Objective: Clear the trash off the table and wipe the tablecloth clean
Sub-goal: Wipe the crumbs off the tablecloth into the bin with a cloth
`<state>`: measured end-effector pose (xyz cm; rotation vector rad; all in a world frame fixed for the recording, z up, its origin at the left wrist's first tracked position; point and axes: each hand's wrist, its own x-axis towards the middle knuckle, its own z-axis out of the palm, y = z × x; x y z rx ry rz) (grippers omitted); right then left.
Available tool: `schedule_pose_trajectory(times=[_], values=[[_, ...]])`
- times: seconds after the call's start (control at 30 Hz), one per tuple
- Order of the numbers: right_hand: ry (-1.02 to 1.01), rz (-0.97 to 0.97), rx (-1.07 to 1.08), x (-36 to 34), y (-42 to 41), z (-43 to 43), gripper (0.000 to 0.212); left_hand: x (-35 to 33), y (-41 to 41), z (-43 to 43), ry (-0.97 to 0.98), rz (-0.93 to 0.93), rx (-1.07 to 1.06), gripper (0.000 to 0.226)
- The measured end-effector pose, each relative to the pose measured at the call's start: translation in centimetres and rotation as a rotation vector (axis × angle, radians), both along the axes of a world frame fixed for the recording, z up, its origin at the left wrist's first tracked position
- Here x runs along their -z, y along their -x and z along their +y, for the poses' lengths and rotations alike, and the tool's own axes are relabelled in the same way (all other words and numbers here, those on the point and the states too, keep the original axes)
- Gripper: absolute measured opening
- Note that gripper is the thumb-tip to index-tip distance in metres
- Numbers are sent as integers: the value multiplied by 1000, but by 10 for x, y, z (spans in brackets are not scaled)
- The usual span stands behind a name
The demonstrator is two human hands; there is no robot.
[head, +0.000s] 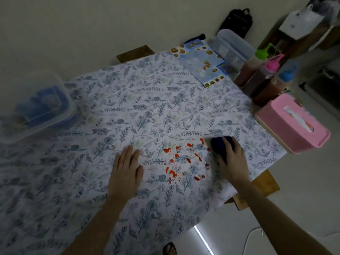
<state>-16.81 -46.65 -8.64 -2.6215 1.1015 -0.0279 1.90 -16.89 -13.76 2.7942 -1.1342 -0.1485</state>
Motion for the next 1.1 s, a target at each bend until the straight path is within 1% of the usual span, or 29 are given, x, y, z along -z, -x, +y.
schedule_pose_trajectory(times=[0.07, 0.17, 0.27, 0.4, 0.47, 0.63, 0.77, 0.93, 1.0, 1.1], values=[[58, 80, -50, 6, -10, -17, 59, 3, 0, 2, 19, 4, 3, 57], [82, 115, -51, 11, -28, -37, 64, 3, 1, 0, 38, 14, -4, 57], [84, 79, -12, 16, -51, -47, 70, 3, 0, 0, 48, 35, -14, 57], [51, -7, 37, 19, -88, -35, 66, 3, 1, 1, 61, 38, -11, 57], [66, -28, 18, 20, -103, -19, 64, 4, 1, 0, 65, 33, -13, 57], [57, -44, -238, 21, -121, 31, 56, 5, 2, 0, 103, 37, -13, 56], [30, -55, -456, 20, -109, 80, 54, 5, 2, -1, 106, 34, -26, 57], [49, -27, -783, 31, -58, 116, 54, 4, 4, 0, 137, 29, -45, 57], [57, -4, -850, 33, -28, 114, 54, 4, 4, 0, 139, 27, -49, 57], [39, 0, -856, 33, 15, 85, 54, 3, 5, -1, 144, 19, -56, 57]])
